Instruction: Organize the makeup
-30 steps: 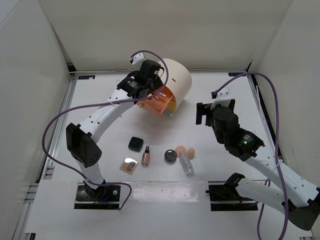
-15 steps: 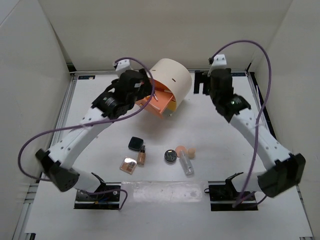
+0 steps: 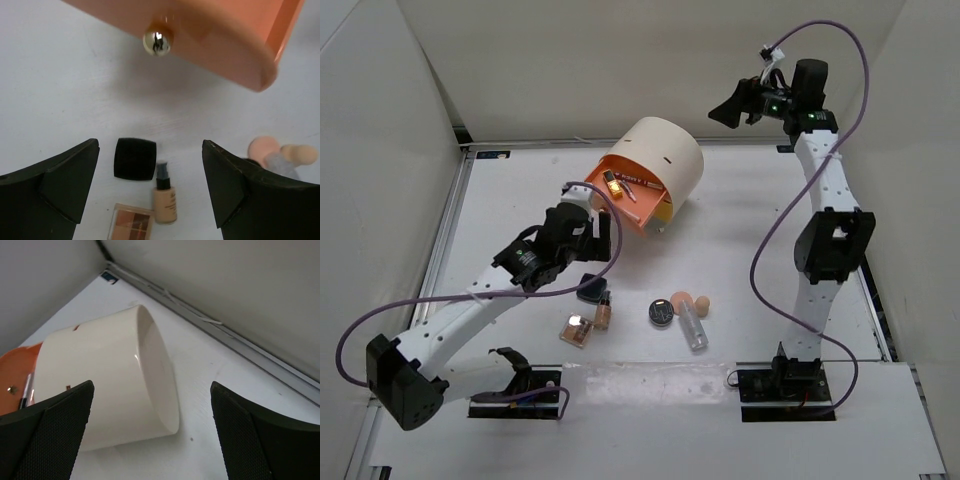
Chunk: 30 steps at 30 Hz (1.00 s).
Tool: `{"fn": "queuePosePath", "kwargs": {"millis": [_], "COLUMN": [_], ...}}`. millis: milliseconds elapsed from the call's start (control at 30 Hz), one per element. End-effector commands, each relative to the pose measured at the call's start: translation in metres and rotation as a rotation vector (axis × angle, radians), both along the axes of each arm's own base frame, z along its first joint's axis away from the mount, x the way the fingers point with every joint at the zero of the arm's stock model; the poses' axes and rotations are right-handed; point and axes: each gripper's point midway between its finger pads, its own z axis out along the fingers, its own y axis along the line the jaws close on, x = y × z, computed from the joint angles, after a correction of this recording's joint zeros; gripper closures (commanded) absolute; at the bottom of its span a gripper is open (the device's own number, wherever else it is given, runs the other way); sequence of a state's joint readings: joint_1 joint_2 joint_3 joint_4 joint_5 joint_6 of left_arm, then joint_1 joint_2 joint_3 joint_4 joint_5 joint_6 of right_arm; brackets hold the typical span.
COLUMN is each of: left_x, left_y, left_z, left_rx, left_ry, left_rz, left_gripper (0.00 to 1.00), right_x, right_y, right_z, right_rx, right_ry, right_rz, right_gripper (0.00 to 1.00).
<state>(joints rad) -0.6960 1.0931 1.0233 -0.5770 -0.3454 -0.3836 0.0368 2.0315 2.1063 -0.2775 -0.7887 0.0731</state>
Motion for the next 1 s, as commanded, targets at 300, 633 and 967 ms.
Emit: {"fn": "queuePosePath", "kwargs": {"millis": [300,633,967], "left_x": [0.065,0.115,0.163], "left_y": [-0.031,-0.044,-0.074], "left_z": [-0.019,-0.014,0.004], "left_rx": [0.024,0.083,0.032], "left_ry": [-0.074,-0.137,-0.221], "left_rz": [-0.062,-0.135,-0.239], "left_gripper": [0.19,0.26,0.31], "right_x": [-0.012,-0.019,-0.029], "right_y": [0.073,0.101,0.11], "right_z": [-0.046,-0.071,-0.097], "right_rx": [0.091,0.095,0.076], "right_ry": [0.09,0.132,0.203], "right_rz": [0.322,0.39,0.404], "right_gripper": [0.01,0.01,0.02]}}
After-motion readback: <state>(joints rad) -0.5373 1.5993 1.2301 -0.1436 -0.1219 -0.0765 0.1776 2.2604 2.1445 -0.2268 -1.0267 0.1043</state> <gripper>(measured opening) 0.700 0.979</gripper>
